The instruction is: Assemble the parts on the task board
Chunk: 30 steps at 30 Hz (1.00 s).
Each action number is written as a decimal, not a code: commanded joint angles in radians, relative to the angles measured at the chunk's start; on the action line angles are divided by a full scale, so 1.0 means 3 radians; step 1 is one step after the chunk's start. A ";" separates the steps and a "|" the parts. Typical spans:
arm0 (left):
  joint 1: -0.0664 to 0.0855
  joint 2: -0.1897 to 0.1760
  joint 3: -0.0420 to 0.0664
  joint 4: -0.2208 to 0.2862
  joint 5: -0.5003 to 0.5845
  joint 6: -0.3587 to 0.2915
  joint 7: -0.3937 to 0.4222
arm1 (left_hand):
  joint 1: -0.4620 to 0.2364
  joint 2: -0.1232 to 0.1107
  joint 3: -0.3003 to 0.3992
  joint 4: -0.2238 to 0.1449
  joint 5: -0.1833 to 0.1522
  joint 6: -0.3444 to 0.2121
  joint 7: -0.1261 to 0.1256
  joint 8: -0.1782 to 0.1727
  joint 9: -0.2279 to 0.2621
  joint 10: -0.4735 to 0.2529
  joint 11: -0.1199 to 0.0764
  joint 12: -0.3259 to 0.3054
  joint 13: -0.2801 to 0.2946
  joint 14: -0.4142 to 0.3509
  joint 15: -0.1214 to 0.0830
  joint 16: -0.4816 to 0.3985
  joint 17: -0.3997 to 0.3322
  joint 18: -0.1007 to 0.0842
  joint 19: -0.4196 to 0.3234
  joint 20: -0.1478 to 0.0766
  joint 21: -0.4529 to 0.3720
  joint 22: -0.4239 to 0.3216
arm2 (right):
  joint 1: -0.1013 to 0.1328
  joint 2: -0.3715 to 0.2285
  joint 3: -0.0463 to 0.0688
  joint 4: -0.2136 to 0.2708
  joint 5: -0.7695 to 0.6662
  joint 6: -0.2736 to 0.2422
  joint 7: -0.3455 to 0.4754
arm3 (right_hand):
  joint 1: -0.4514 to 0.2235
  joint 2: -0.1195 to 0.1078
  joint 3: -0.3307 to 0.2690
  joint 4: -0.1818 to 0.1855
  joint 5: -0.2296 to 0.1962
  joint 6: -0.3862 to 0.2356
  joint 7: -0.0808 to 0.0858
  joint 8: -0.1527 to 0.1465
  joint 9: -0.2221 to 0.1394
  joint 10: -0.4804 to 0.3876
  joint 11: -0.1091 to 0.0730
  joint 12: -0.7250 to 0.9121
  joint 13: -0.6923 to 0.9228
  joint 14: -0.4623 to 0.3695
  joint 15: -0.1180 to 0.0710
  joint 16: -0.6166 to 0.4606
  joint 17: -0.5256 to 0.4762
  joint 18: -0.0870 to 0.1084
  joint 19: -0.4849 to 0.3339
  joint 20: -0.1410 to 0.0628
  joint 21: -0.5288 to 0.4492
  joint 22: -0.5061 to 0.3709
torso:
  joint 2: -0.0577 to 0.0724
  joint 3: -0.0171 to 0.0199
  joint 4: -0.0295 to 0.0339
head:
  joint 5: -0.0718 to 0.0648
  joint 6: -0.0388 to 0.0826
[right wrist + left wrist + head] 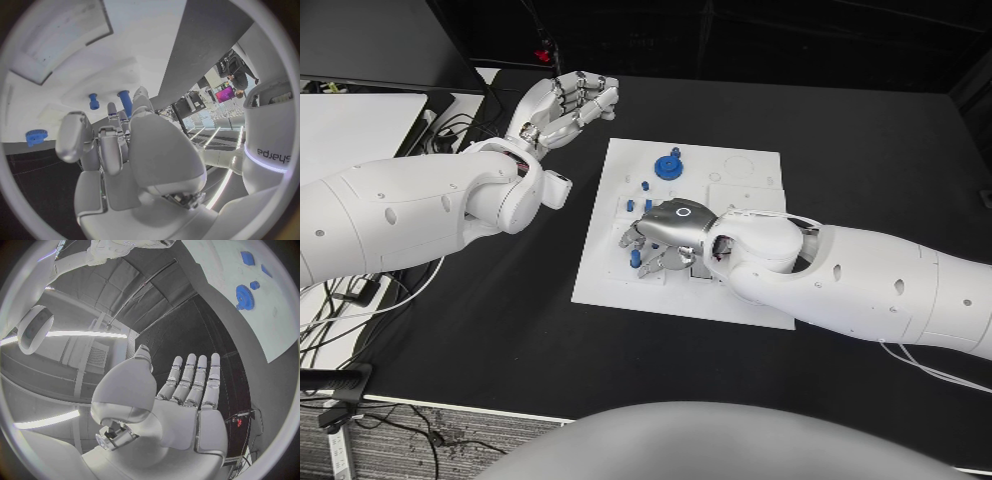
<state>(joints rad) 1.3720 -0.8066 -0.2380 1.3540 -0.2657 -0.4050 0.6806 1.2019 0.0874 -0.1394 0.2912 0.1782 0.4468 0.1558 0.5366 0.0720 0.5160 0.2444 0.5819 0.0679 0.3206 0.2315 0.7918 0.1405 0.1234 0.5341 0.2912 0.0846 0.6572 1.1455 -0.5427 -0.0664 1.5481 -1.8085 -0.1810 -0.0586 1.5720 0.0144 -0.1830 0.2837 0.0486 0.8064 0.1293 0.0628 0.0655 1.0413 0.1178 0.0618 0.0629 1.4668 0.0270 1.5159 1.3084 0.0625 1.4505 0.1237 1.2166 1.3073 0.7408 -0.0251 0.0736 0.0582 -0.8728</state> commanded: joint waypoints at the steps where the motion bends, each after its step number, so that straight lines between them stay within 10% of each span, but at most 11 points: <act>1: 0.0005 0.0002 0.0003 0.0002 0.0009 0.0021 0.0070 | 0.0031 0.0010 -0.0021 -0.0002 0.0020 -0.0014 0.0426 0.0020 -0.0003 -0.0019 -0.0006 0.0021 -0.0004 -0.0028 0.0003 0.0019 -0.0002 -0.0013 0.0021 -0.0008 0.0016 -0.0003 | 0.0005 -0.0028 0.0002 0.0020 0.0155 -0.0434 0.0144 | -0.0043 -0.0001 0.0010 -0.0011 -0.0006 -0.0021 0.0036 0.0009 0.0006 -0.0040 0.0003 0.0013 0.0004 0.0244 0.0025 -0.0022 0.0496 0.0033 0.0003 0.0025 -0.0008 0.0436 | 0.0001 0.0001 -0.0001 | -0.0006 0.0001; 9: 0.0002 0.0004 0.0003 0.0000 0.0009 0.0033 0.0068 | 0.0033 0.0012 -0.0023 -0.0002 0.0021 -0.0015 0.0426 0.0022 -0.0003 -0.0020 -0.0006 0.0023 -0.0005 -0.0028 0.0003 0.0021 -0.0004 -0.0013 0.0021 -0.0008 0.0017 -0.0003 | 0.0011 -0.0337 0.0005 0.0206 0.1354 -0.1064 0.0529 | -0.0080 0.0021 0.0078 -0.0028 -0.0006 0.0006 0.0162 0.0036 0.0021 -0.0043 0.0001 0.0039 0.0011 0.0233 0.0021 -0.0062 0.0424 0.0050 -0.0008 0.0029 -0.0076 0.0406 | -0.0006 -0.0001 0.0001 | -0.0041 0.0001; 20: -0.0046 0.0069 0.0003 -0.0052 0.0010 0.0050 0.0057 | 0.0034 0.0012 -0.0027 -0.0001 0.0022 -0.0018 0.0427 0.0023 -0.0004 -0.0021 -0.0006 0.0024 -0.0005 -0.0029 0.0003 0.0022 -0.0007 -0.0013 0.0021 -0.0008 0.0017 -0.0004 | 0.0249 -0.1106 0.0008 0.0559 0.3012 -0.0943 0.0635 | -0.0299 0.0074 0.0037 -0.0017 0.0021 0.0052 0.0238 0.0134 0.0042 -0.0053 0.0054 0.0178 0.0027 0.0008 0.0073 -0.0419 -0.0148 0.0193 -0.0340 0.0082 -0.0876 0.0094 | -0.0036 -0.0013 -0.0003 | -0.0144 0.0001; 25: -0.0063 0.0121 0.0003 -0.0091 0.0010 0.0051 0.0053 | 0.0034 0.0011 -0.0029 -0.0001 0.0022 -0.0021 0.0427 0.0023 -0.0005 -0.0023 -0.0005 0.0025 -0.0005 -0.0030 0.0003 0.0023 -0.0009 -0.0013 0.0021 -0.0008 0.0017 -0.0005 | 0.0296 -0.1449 0.0006 0.0713 0.3284 -0.0672 0.0572 | -0.0452 0.0190 -0.0028 -0.0006 0.0136 -0.0125 0.0220 0.0200 0.0039 0.0088 0.0015 0.0453 0.0129 -0.0673 0.0054 -0.1340 -0.1371 0.0392 -0.0992 0.0078 -0.2188 -0.0464 | -0.0056 -0.0024 0.0003 | -0.0307 0.0001; 30: -0.0074 0.0165 0.0003 -0.0109 0.0010 0.0060 0.0053 | 0.0034 0.0011 -0.0032 0.0000 0.0022 -0.0024 0.0427 0.0023 -0.0005 -0.0025 -0.0005 0.0026 -0.0005 -0.0031 0.0003 0.0024 -0.0011 -0.0013 0.0021 -0.0008 0.0017 -0.0005 | 0.0308 -0.1707 0.0001 0.0821 0.3375 -0.0493 0.0432 | -0.0644 0.0304 -0.0144 -0.0003 0.0128 -0.0357 0.0166 0.0297 0.0047 0.0148 -0.0060 0.0857 0.0370 -0.1232 0.0025 -0.1944 -0.2051 0.0406 -0.1252 0.0060 -0.2590 -0.0712 | -0.0063 -0.0027 0.0011 | -0.0516 0.0001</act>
<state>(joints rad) 1.3493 -0.7583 -0.2382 1.3224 -0.2655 -0.3981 0.6806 1.2019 0.0874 -0.1443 0.2909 0.1782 0.4469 0.1559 0.5366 0.0721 0.5160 0.2443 0.5856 0.0680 0.3206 0.2315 0.7954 0.1385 0.1234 0.5341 0.2912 0.0846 0.6574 1.2357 -1.0484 -0.0663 1.7846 -0.8799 -0.3994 0.0986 1.3891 0.1013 -0.2198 0.2844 0.0922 0.7102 0.1839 0.1454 0.0781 1.0838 0.1046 0.2950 0.1588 1.1148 0.0370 0.9470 0.7080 0.1715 1.0853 0.1433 0.4571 1.1051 0.7243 -0.0319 0.0755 -0.0756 -0.8728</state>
